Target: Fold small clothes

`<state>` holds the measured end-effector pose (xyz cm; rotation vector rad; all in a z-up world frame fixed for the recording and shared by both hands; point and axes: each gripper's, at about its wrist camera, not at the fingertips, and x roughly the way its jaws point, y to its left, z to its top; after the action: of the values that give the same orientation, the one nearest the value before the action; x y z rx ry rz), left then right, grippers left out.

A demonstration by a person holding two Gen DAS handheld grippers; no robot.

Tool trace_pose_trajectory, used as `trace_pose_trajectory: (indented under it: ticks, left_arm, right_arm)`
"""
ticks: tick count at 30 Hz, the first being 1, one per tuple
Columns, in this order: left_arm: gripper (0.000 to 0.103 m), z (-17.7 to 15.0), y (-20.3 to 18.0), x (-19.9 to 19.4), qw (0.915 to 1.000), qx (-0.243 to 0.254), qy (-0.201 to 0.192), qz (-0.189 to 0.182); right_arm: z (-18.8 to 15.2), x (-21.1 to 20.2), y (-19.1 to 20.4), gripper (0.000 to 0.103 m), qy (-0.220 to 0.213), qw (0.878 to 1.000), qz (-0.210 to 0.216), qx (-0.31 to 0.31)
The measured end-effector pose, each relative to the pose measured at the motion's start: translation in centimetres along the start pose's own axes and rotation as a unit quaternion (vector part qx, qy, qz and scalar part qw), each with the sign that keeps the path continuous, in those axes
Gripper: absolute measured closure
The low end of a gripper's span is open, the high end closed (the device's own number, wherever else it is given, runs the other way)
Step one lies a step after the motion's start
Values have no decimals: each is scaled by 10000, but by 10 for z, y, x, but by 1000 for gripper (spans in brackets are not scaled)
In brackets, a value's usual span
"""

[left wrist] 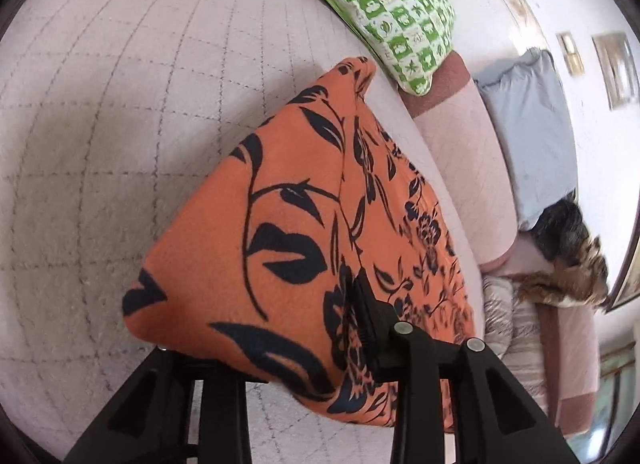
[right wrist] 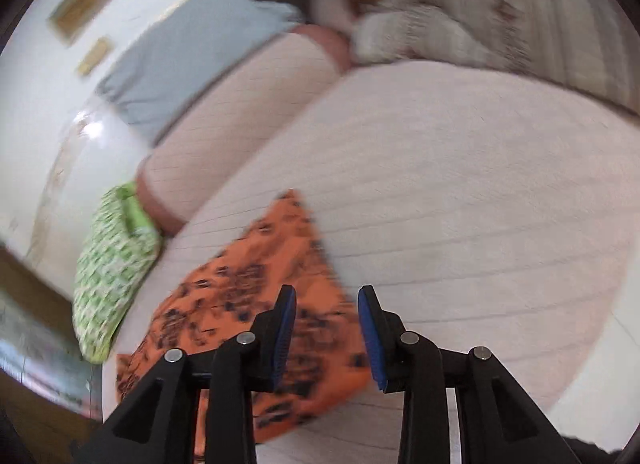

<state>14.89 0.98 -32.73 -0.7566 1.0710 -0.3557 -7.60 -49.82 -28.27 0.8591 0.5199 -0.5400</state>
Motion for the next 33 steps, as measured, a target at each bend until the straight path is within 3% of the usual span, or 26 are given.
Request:
trace_pose_trajectory:
  ticks: [4, 6, 10, 14, 17, 18, 25, 30, 33]
  left_arm:
    - [67, 0, -8, 2, 9997, 223, -89, 108]
    - [77, 0, -10, 2, 9993, 290, -154, 194]
    - [80, 1, -12, 5, 9992, 313, -161, 208]
    - [77, 5, -7, 12, 9999, 133, -7, 64]
    - [76, 6, -8, 14, 9998, 213, 5, 47]
    - [76, 6, -10, 13, 9995, 296, -12, 82]
    - [87, -1, -29, 6, 9959, 795, -322, 277]
    - [88, -13, -68, -7, 9807, 1774, -724, 377]
    - [88, -20, -88, -13, 9727, 2147, -779, 404]
  right_arm:
    - [-15, 34, 54, 68, 770, 9896, 918, -797]
    - [-27, 52, 82, 69, 1193, 9790, 1172, -1168]
    - [-48, 81, 121, 71, 1747, 9625, 1374, -1556]
    - [-55, 100, 131, 71, 1962, 9602, 1480, -1325]
    - [-69, 134, 127, 75, 2491, 9567, 1100, -1032]
    - [-71, 141, 121, 82, 2527, 9578, 1036, -895]
    - [-74, 136, 122, 83, 2467, 9528, 1043, -1430]
    - [-75, 143, 125, 83, 2531, 9459, 1120, -1696]
    - [-67, 145, 118, 84, 2718, 9405, 1444, -1441]
